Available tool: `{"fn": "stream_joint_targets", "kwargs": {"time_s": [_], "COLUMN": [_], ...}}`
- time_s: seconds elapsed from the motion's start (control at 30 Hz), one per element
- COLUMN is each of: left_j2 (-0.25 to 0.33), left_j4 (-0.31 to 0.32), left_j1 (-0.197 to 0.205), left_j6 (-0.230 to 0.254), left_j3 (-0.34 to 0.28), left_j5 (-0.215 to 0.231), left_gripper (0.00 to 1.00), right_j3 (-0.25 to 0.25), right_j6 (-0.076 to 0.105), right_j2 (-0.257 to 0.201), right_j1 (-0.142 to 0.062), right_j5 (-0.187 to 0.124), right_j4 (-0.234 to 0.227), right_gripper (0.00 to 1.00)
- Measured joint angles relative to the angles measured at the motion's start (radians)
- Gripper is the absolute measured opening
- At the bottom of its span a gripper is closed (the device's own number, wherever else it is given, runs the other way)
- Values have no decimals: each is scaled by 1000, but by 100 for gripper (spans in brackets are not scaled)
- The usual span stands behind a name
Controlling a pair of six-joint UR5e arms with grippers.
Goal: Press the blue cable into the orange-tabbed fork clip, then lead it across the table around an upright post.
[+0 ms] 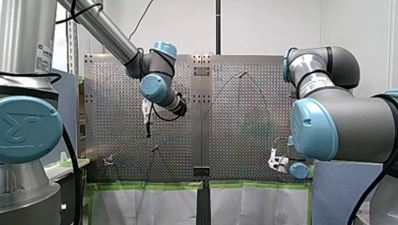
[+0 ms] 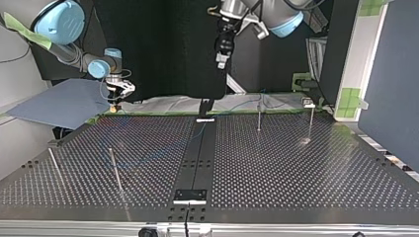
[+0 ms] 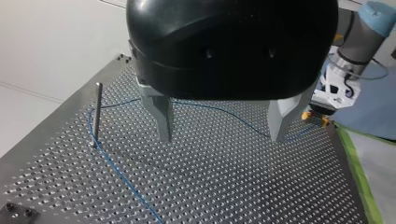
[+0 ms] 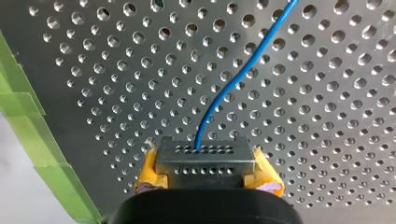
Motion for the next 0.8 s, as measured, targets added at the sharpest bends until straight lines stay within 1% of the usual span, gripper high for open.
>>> {"fn": "stream_joint_targets", "kwargs": {"time_s": [0.13, 0.4, 0.63, 0.8], "left_j2": [0, -1, -3, -27], "left_j4": [36, 109, 168, 211], "left_j1": [0, 7, 30, 45], "left_j6": [15, 70, 84, 91], "left_j3": [-37, -111, -170, -213], "left_j5": [0, -8, 19, 51], "left_gripper": [100, 100, 100, 100], "right_j3": [0, 0, -1, 0], "right_j6": [0, 0, -2, -3], "right_j2": [0, 0, 0, 0], "right_j1": [1, 2, 5, 8], "right_j5": [-2, -5, -6, -6], "right_j4": [0, 2, 3, 4], "right_gripper": [0, 0, 0, 0]}}
